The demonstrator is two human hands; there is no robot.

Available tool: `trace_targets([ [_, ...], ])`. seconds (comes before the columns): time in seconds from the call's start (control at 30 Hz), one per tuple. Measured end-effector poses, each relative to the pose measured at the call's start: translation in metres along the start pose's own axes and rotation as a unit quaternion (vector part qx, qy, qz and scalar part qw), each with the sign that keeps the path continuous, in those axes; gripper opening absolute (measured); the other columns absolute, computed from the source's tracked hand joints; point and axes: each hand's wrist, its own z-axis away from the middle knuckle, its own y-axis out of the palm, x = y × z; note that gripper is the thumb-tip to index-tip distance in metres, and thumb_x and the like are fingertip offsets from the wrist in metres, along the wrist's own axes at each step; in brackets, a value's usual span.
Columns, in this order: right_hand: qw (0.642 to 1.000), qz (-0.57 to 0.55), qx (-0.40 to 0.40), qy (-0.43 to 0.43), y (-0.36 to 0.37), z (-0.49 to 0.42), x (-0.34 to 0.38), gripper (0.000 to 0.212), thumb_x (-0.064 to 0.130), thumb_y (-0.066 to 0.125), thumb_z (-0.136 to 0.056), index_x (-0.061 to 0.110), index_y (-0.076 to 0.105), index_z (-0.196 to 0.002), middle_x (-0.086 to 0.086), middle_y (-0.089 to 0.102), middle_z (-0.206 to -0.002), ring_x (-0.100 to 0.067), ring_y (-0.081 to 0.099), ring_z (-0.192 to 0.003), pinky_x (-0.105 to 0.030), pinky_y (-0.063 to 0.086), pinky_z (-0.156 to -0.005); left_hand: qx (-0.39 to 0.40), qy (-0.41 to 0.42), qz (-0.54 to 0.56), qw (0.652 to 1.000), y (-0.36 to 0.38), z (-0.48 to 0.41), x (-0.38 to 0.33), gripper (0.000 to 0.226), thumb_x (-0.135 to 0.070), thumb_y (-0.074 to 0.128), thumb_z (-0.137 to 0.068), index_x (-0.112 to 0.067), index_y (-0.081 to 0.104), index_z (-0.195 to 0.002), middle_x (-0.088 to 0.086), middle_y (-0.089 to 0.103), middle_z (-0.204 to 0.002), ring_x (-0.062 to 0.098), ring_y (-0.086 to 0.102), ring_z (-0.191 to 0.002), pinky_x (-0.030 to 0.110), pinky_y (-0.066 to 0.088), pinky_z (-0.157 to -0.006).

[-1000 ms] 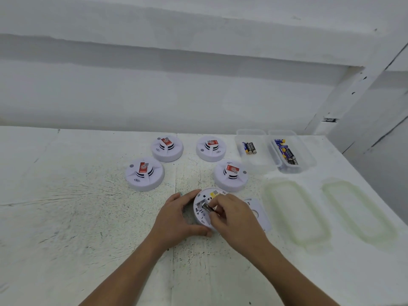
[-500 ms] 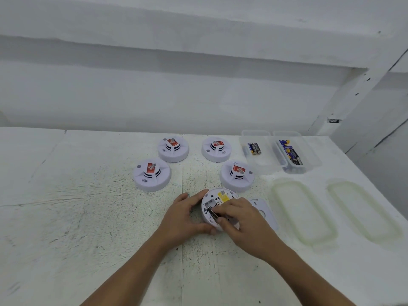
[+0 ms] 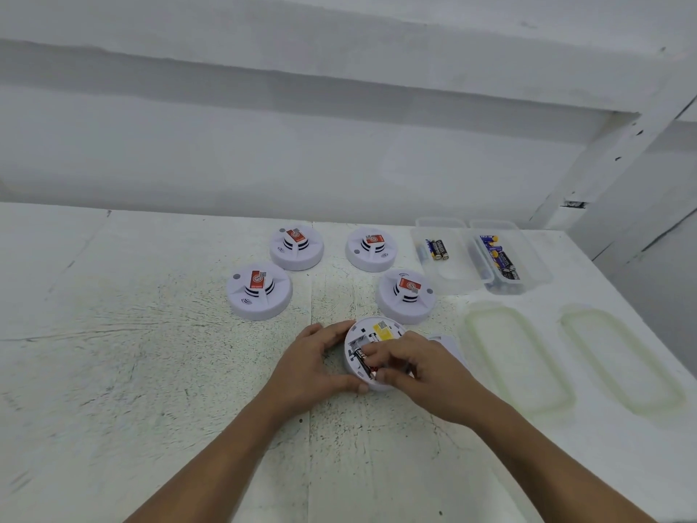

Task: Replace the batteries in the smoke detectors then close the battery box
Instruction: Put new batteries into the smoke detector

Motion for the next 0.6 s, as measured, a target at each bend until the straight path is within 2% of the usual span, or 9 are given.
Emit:
trace_targets([
  [0.1,1.0,-0.018,-0.005,0.02,-0.0002,-0.0027,-0.0017,0.021,0.03,0.068,-0.084,0.049,0.063,-0.092,0.015,0.067,-0.103,-0.001,0.058,-0.088,-0.024,0.049,-0.079,-0.004,-0.004,0.001,1.0,-0.0014,0.0001,-0.0035,0.093,-0.047,0.089,-0.047,-0.044,0.051,-0.131,-0.053,0.048,-0.102,0.012,0.047,-0.121,0.043,0.035,-0.109],
  [0.2,0.998,-0.055,-0.015,0.031,0.0005,-0.0038,-0.0019,0.024,0.025,0.072,-0.082,0.047,0.067,-0.091,0.017,0.069,-0.107,-0.001,0.06,-0.099,-0.029,0.051,-0.087,-0.006,-0.012,0.0,1.0,-0.002,0.0005,-0.0047,0.092,-0.045,0.09,-0.048,-0.041,0.052,-0.132,-0.045,0.055,-0.105,0.01,0.044,-0.123,0.042,0.034,-0.11],
  [0.27,0.997,-0.069,-0.02,0.039,0.0008,-0.0046,-0.0019,0.022,0.021,0.073,-0.081,0.038,0.072,-0.094,0.022,0.069,-0.105,0.0,0.06,-0.101,-0.025,0.05,-0.088,-0.004,-0.02,0.0,1.0,-0.002,0.0005,-0.0043,0.094,-0.051,0.088,-0.047,-0.041,0.05,-0.133,-0.037,0.057,-0.111,0.012,0.041,-0.127,0.043,0.034,-0.11],
  [0.33,0.996,-0.075,-0.026,0.032,0.0016,-0.0041,-0.0024,0.021,0.017,0.073,-0.08,0.032,0.074,-0.095,0.024,0.068,-0.102,0.003,0.059,-0.101,-0.017,0.048,-0.087,-0.004,-0.028,0.006,1.0,-0.0013,0.0002,-0.0025,0.097,-0.056,0.085,-0.044,-0.042,0.05,-0.133,-0.039,0.054,-0.107,0.015,0.042,-0.127,0.044,0.036,-0.108],
  [0.43,0.995,-0.089,-0.043,0.026,0.0038,-0.0028,-0.0027,0.02,0.012,0.073,-0.08,0.026,0.076,-0.095,0.02,0.069,-0.101,0.008,0.058,-0.1,-0.007,0.043,-0.082,-0.008,-0.032,0.001,0.999,-0.0002,0.0004,-0.0013,0.096,-0.056,0.085,-0.045,-0.045,0.048,-0.133,-0.035,0.057,-0.114,0.013,0.037,-0.131,0.043,0.034,-0.109],
  [0.6,0.995,-0.08,-0.047,0.027,0.0044,-0.004,-0.0041,0.024,0.014,0.074,-0.08,0.028,0.075,-0.099,0.021,0.068,-0.097,0.007,0.058,-0.099,-0.007,0.043,-0.082,-0.011,-0.039,-0.007,0.999,0.0003,0.0005,-0.0051,0.091,-0.044,0.088,-0.052,-0.043,0.047,-0.133,-0.04,0.049,-0.112,0.003,0.03,-0.13,0.025,0.024,-0.109],
])
